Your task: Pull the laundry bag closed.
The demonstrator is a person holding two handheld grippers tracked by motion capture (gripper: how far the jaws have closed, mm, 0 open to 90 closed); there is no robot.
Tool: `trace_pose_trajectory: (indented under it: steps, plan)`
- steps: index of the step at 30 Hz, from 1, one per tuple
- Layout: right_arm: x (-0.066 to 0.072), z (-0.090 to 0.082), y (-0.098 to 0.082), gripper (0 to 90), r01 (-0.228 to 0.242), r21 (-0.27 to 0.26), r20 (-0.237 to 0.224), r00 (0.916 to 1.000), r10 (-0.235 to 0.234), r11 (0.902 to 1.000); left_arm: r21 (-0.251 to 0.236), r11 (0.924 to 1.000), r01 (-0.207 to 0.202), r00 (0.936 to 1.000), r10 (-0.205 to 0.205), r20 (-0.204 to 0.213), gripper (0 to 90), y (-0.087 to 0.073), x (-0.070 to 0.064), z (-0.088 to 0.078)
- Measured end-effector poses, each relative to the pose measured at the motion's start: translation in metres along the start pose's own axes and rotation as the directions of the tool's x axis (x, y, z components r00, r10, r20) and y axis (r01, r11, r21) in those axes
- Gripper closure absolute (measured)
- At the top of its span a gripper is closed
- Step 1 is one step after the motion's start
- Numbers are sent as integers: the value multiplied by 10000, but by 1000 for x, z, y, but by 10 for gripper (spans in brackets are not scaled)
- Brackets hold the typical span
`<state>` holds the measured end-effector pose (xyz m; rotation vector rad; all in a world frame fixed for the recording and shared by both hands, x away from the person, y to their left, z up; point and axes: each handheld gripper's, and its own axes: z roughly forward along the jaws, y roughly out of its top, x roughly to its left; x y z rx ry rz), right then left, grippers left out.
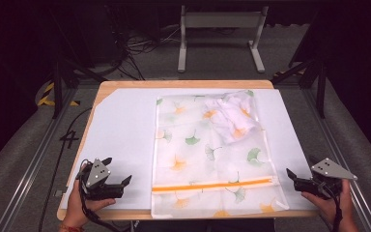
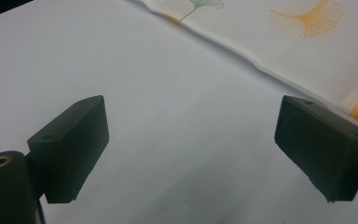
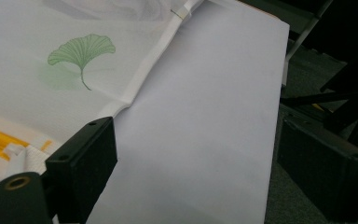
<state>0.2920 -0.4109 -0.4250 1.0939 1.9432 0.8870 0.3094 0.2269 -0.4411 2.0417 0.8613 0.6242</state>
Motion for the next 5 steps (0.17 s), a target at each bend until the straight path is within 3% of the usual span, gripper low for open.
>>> trace_pose_trajectory:
  steps: [5]
  plan:
    - [1,0,0,124,93,-21,1,10000,-93,10000,-15,10000,61,10000,-61,36,106,1,1,1]
